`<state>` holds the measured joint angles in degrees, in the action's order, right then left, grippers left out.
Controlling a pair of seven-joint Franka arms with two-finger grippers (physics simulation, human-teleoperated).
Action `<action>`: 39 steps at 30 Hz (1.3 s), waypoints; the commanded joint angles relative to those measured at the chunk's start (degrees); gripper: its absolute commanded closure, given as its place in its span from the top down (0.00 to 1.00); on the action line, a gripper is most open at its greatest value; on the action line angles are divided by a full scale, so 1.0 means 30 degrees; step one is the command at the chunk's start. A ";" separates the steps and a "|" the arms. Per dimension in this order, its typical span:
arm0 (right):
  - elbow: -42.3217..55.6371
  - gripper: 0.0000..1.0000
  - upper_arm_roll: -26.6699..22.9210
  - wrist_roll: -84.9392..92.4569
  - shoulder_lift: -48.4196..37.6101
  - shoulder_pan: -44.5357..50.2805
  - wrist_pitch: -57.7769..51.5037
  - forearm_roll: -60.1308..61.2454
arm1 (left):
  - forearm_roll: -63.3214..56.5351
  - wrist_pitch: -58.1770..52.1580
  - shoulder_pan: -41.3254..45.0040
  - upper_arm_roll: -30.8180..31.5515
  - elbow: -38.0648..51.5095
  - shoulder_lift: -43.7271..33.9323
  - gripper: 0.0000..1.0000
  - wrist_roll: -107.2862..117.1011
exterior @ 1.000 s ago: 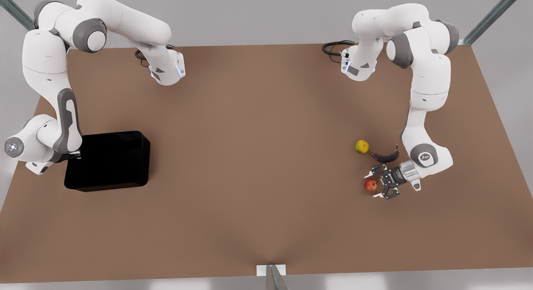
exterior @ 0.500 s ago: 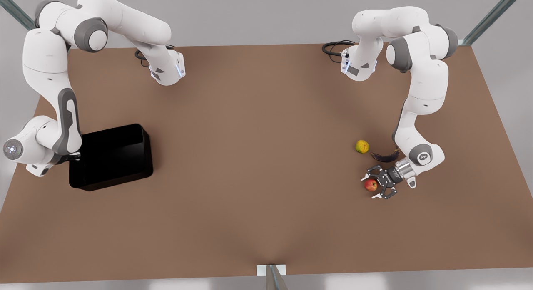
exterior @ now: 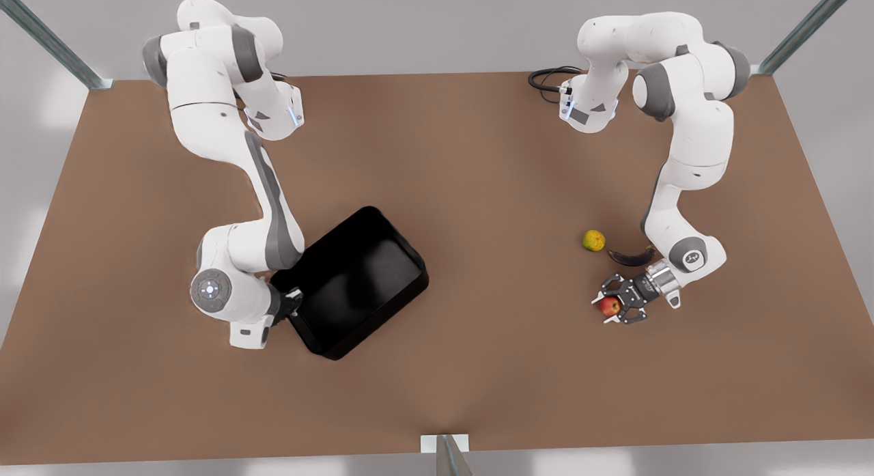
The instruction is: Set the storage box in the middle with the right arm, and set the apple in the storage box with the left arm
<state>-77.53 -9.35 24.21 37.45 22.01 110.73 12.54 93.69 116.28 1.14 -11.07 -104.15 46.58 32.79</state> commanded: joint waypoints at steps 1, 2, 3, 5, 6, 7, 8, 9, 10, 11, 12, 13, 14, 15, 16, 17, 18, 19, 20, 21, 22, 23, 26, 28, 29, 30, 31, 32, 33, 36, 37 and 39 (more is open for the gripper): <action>0.0236 0.21 0.0041 -0.0654 0.0202 0.0162 0.0004 0.0009 | 0.0291 0.0000 0.0000 0.0000 0.0000 0.0002 0.67 -0.0001; 0.1145 0.21 0.0158 -0.1944 0.0759 0.0543 0.0004 0.0038 | 0.0292 0.0000 0.0000 0.0000 0.0000 0.0002 0.68 -0.0001; 0.1525 0.21 0.0158 -0.2790 0.1023 0.0807 0.0004 0.0387 | 0.0292 0.0000 0.0000 0.0000 0.0000 0.0002 0.67 0.0028; 0.2814 0.21 0.0187 -0.4169 0.2194 0.1276 0.0033 0.2089 | 0.0409 -0.0058 0.0000 0.0000 0.0000 -0.0085 0.67 0.0145; 0.3079 0.21 0.0187 -0.4348 0.2633 0.1686 0.0296 0.2643 | 0.0409 -0.0059 0.0000 0.0000 0.0000 -0.0144 0.67 0.0233; 0.3314 0.21 0.0187 -0.4289 0.2957 0.1774 0.0443 0.3144 | 0.0409 -0.0029 0.0000 0.0000 0.0000 -0.0144 0.67 0.0233; 0.3548 0.41 0.0217 -0.4289 0.3220 0.1862 0.0443 0.3144 | 0.0409 -0.0029 0.0000 0.0000 0.0000 -0.0086 0.64 0.0233; 0.3607 1.00 0.0217 -0.4261 0.3309 0.1950 0.0531 0.3173 | 0.0409 -0.0029 0.0000 0.0000 0.0000 -0.0056 0.64 0.0204; 0.3607 1.00 0.0217 -0.4143 0.3250 0.1950 0.0795 0.3173 | 0.0409 -0.0029 0.0000 0.0000 0.0000 -0.0203 0.64 0.0292; 0.3607 1.00 0.0217 -0.4114 0.3191 0.1921 0.0766 0.3173 | 0.0234 -0.0088 0.0000 -0.0058 0.0000 -0.0671 0.64 0.0555; 0.3636 1.00 0.0217 -0.4114 0.3191 0.1921 0.0795 0.3173 | -0.0291 -0.0088 0.0029 -0.0088 0.0000 -0.1198 0.64 0.0790; 0.3666 1.00 0.0217 -0.4114 0.3162 0.1950 0.0795 0.3173 | -0.1201 -0.0088 0.0029 -0.0088 0.0029 -0.1696 0.64 0.1228; 0.3666 1.00 0.0217 -0.4084 0.3162 0.1950 0.0795 0.3173 | -0.3046 -0.0029 0.0146 -0.0088 0.0380 -0.2458 0.65 0.2810; 0.4046 1.00 0.0217 -0.4084 0.3162 0.1921 0.0766 0.3173 | -0.3663 0.0029 0.0527 -0.0146 0.0732 -0.2751 0.65 0.3777; 0.4221 1.00 0.0188 -0.4084 0.3074 0.1921 0.0679 0.3173 | -0.4219 0.0585 0.0936 -0.0117 0.0820 -0.3103 0.65 0.4538; 0.4515 1.00 -0.0017 -0.4084 0.2840 0.1775 -0.0169 0.3115 | -0.4484 0.1990 0.2196 -0.0117 0.0791 -0.3425 0.66 0.5797; 0.5420 1.00 -0.0047 -0.4143 0.2372 0.0985 -0.2510 0.3056 | -0.4513 0.2869 0.3133 -0.0117 0.0791 -0.3806 0.66 0.7437; 0.6039 1.00 -0.0893 -0.4172 0.0998 0.0398 -0.5208 0.2823 | -0.4513 0.4012 0.4305 -0.0117 0.0791 -0.4099 0.66 0.8932; 0.4254 1.00 -0.1131 -0.4114 -0.1463 -0.0333 -0.6323 0.0803 | -0.4513 0.5301 0.5418 -0.0117 0.0820 -0.4362 0.66 1.0426; 0.3111 1.00 -0.1043 -0.4113 -0.2871 -0.0657 -0.6353 0.0011 | -0.4484 0.6940 0.6824 -0.0088 0.0967 -0.4393 0.66 1.2271; 0.2641 1.00 -0.1043 -0.4084 -0.3546 -0.1213 -0.6382 -0.0869 | -0.4455 0.8201 0.7966 -0.0059 0.1025 -0.4392 0.66 1.3649; 0.1091 1.00 -0.1014 -0.3471 -0.5243 -0.2121 -0.7200 -0.2536 | -0.4337 1.0046 0.9344 -0.0029 0.1259 -0.4363 0.66 1.5260; -0.4097 1.00 -0.0984 -0.2971 -1.0811 -0.4260 -0.8755 -0.6289 | -0.4337 1.3621 1.2508 -0.0029 0.2694 -0.3251 0.66 1.9303; -0.5358 1.00 -0.0955 -0.3088 -1.1779 -0.4935 -0.8727 -0.6641 | -0.4366 1.5760 1.4237 -0.0058 0.4568 -0.1611 0.66 2.1295; -0.5534 1.00 -0.0926 -0.3088 -1.1779 -0.5140 -0.8756 -0.6700 | -0.4454 1.6084 1.4531 -0.0058 0.5624 -0.0790 0.66 2.2000; -0.5446 1.00 -0.0926 -0.3030 -1.1662 -0.5140 -0.8756 -0.6670 | -0.4513 1.6698 1.4824 -0.0088 0.6941 0.0263 0.66 2.2030; -0.5358 1.00 -0.0926 -0.2971 -1.1633 -0.5140 -0.8756 -0.6670 | -0.4542 1.7139 1.5087 -0.0146 0.7939 0.1319 0.66 2.2030; -0.5358 1.00 -0.0926 -0.3000 -1.1633 -0.5140 -0.8756 -0.6670 | -0.4835 1.7314 1.5117 -0.0176 0.8818 0.2315 0.68 2.2030; -0.5329 1.00 -0.0926 -0.2971 -1.1604 -0.5140 -0.8756 -0.6670 | -0.5186 1.7490 1.5147 -0.0176 0.8848 0.2697 0.94 2.2001; -0.5299 1.00 -0.0926 -0.3000 -1.1604 -0.5140 -0.8756 -0.6670 | -0.6007 1.7548 1.5586 -0.0176 0.8848 0.3869 1.00 2.2030; -0.5299 1.00 -0.0926 -0.2971 -1.1575 -0.5140 -0.8756 -0.6670 | -0.6036 1.7549 1.5586 -0.0176 0.9052 0.3987 1.00 2.2001; -0.5270 1.00 -0.0926 -0.2971 -1.1574 -0.5140 -0.8756 -0.6670 | -0.7437 1.7490 1.5615 -0.0438 0.8995 0.3374 1.00 2.1709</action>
<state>-93.19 -12.11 15.30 2.73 7.14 84.46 -7.47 74.37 168.22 47.95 -13.61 -77.68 55.26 97.92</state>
